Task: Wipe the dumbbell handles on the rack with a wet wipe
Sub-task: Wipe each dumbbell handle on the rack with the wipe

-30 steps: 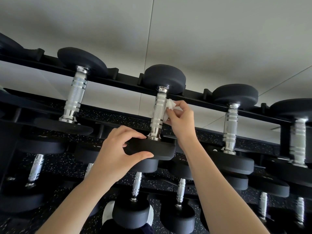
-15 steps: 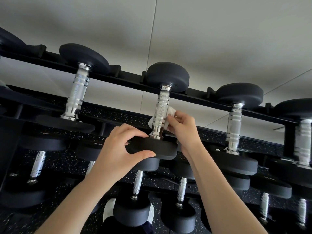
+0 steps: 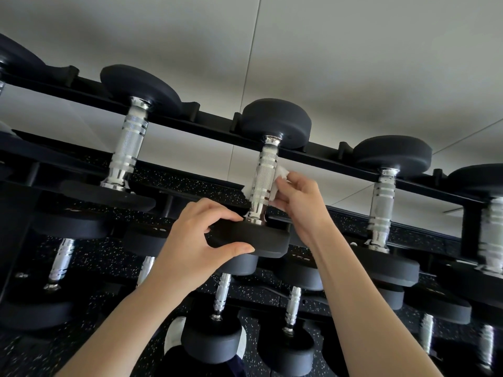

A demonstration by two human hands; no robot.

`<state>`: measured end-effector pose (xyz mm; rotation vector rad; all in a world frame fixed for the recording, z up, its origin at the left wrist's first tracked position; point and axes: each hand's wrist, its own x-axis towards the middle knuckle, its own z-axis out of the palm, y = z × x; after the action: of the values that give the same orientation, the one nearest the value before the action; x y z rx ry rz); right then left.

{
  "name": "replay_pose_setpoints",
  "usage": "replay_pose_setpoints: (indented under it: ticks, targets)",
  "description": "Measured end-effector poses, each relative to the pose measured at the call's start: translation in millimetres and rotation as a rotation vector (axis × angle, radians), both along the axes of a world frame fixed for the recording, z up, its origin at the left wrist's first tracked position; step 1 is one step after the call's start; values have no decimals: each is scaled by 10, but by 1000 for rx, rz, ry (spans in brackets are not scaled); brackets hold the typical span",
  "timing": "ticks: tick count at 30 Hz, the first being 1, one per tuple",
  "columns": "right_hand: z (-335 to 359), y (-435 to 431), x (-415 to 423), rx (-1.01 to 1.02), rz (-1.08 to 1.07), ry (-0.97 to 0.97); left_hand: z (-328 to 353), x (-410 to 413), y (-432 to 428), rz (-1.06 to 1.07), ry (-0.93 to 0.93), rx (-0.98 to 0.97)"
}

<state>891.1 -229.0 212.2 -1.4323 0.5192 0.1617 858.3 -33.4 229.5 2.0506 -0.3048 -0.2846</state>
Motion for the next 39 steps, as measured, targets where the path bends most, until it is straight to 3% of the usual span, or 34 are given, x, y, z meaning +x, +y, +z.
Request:
replay_pose_setpoints:
  ticks: [12, 26, 34, 39]
  targets:
    - [38, 1, -306, -355, 188, 72, -21, -10, 4, 4, -1, -15]
    - [254, -3, -378, -689, 238, -154, -43, 0, 22, -2, 4, -25]
    - [335, 64, -305, -772, 392, -134, -59, -1, 17, 3, 19, -34]
    - [394, 123, -200, -906, 513, -222, -98, -30, 3, 40, 16, -81]
